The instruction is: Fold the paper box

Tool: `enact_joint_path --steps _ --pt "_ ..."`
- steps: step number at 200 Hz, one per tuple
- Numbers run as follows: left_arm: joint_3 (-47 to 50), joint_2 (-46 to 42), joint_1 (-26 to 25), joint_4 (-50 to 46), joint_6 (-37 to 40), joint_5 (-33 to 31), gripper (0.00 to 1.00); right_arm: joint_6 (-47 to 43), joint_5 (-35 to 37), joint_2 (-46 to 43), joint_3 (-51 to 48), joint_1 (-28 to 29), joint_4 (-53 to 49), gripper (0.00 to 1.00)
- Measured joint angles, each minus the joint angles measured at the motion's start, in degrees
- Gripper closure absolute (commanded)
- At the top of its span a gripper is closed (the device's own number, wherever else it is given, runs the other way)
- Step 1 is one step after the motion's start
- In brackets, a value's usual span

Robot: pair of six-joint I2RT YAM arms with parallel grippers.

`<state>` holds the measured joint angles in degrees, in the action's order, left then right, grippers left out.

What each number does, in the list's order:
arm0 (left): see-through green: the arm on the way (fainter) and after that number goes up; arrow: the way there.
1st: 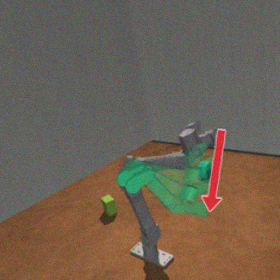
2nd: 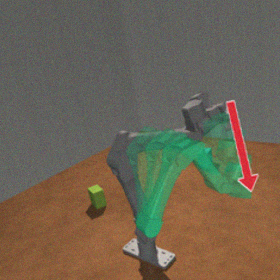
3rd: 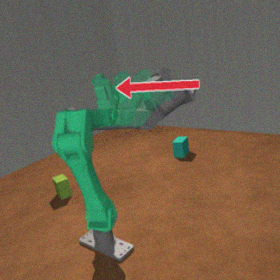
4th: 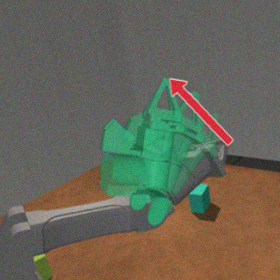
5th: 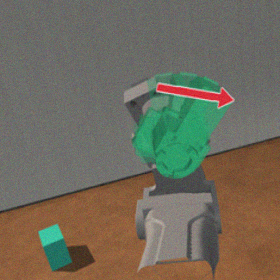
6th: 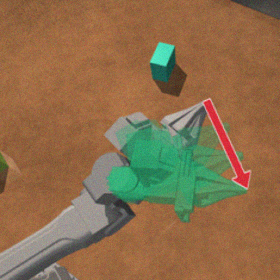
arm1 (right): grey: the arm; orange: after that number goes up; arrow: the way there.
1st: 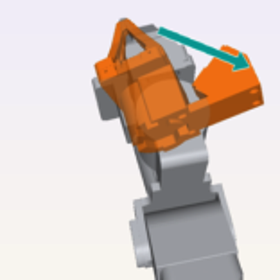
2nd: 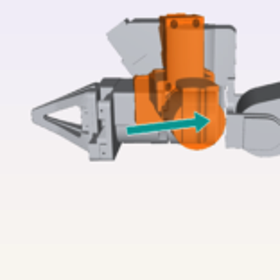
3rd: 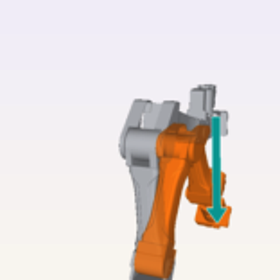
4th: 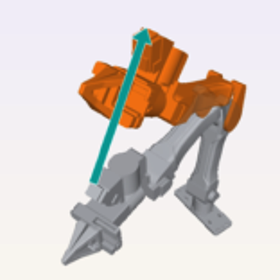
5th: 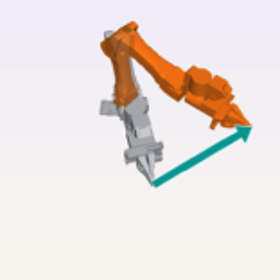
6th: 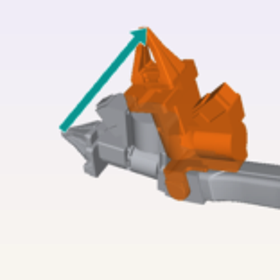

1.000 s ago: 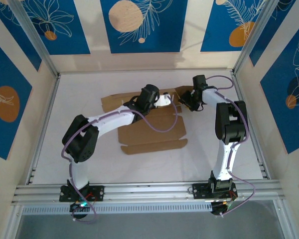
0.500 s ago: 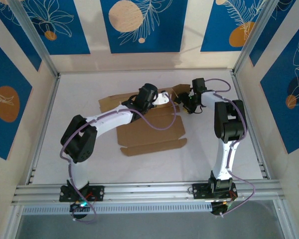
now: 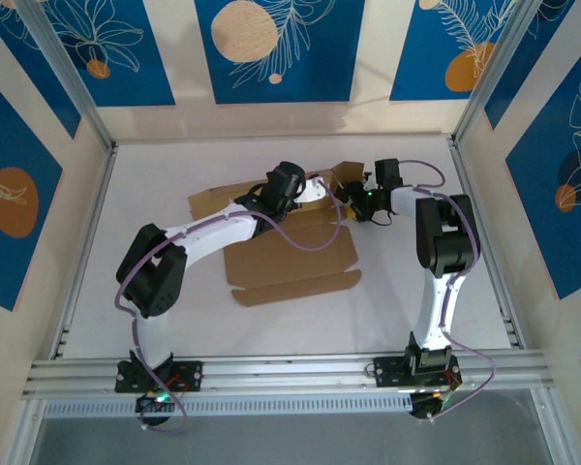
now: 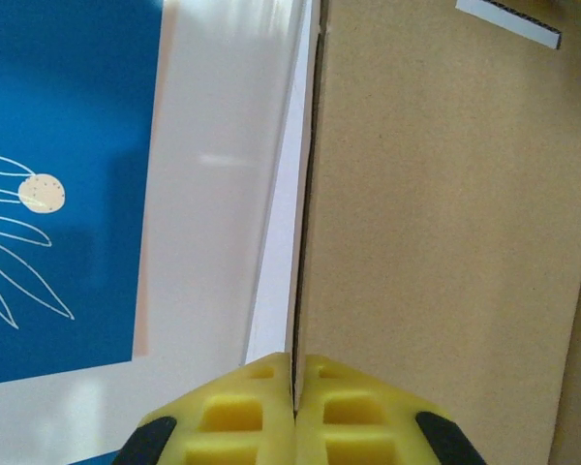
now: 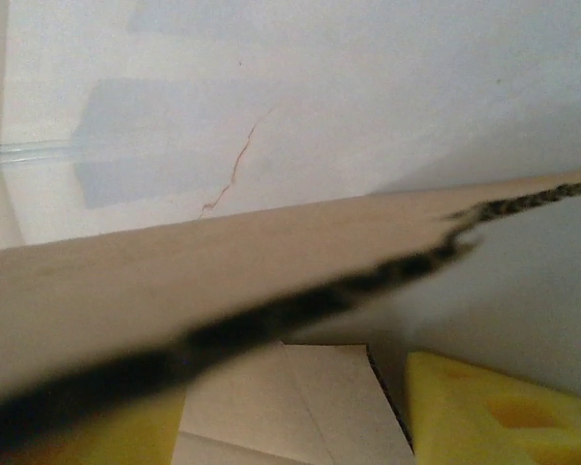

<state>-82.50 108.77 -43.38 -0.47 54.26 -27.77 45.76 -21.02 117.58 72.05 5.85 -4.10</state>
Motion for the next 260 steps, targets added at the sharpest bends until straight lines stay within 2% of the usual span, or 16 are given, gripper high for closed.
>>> enact_joint_path --steps 98,163,207,260 --pt "0.00 0.09 0.02 0.00 0.00 -3.56 1.00 8.79 -10.60 -0.92 -6.73 -1.01 9.75 0.47" --pt "0.02 1.44 -0.02 1.53 -0.85 -3.78 1.00 12.87 -14.88 -2.71 -8.46 0.42 11.58 0.49" --pt "0.42 1.44 -0.13 2.43 -0.90 -3.80 1.00 12.83 -14.56 -2.73 -9.57 2.91 11.34 0.51" --pt "1.01 1.44 -0.13 3.52 -1.01 -3.74 1.00 11.30 -10.49 -3.58 -9.57 3.32 8.85 0.49"
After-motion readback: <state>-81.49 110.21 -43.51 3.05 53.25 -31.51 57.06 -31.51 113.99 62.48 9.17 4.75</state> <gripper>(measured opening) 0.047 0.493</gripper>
